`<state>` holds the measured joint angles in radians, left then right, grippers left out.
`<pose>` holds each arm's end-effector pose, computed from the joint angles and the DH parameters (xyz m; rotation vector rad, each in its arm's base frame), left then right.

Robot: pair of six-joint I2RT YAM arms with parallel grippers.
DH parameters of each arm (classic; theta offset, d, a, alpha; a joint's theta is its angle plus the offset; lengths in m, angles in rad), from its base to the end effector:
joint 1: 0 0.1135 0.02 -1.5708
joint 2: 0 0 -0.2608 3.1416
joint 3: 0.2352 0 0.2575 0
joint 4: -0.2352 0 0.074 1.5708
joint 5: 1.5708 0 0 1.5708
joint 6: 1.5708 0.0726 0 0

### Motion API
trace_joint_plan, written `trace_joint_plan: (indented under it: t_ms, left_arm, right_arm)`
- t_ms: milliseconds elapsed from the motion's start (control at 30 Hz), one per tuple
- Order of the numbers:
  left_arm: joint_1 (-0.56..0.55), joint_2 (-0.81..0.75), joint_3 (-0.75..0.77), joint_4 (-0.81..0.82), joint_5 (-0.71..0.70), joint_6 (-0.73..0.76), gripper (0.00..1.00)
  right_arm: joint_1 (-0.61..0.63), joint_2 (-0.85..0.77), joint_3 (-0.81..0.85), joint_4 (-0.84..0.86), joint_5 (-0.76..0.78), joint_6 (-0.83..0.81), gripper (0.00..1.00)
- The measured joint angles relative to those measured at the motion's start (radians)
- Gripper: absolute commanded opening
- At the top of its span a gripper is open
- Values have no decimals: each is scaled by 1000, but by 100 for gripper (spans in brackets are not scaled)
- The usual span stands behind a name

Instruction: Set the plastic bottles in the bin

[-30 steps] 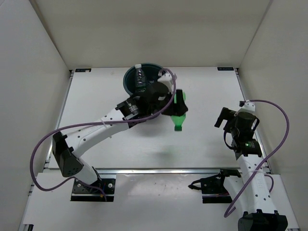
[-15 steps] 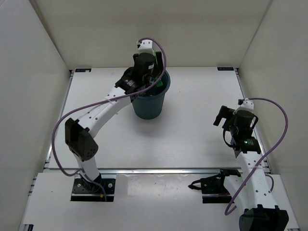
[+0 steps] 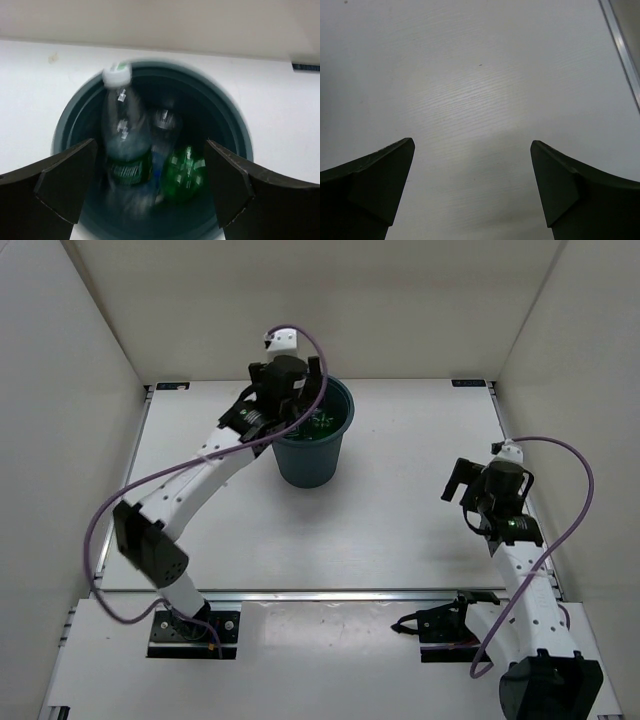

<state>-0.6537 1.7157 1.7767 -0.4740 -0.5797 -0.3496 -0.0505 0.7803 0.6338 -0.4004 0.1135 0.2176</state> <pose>0.3634 -0.2283 0.3926 -0.0774 1.9129 -0.0992 0.2153 -0.0191 0.2438 0.3492 2.0848 -0.0205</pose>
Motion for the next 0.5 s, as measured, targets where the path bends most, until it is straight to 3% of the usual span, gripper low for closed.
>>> trace_joint_plan:
  t_ms: [100,167,367,500]
  left_arm:
    - [14,-158,-126,-77,39,-42,99]
    - [82,-306,-268,-122,56,-86,99]
    - [468,-695,-686,-312,77,-200,99]
    - [482,-791,-775,-418,60,-233,99]
  right_arm:
    - [-28,71,58,-59,-53,0,100]
    - [-43,116,87,-94,-87,-2,100]
    - [3,185,127,-190,-122,-7,99]
    - [-23,173,116,-177,-168,8,99]
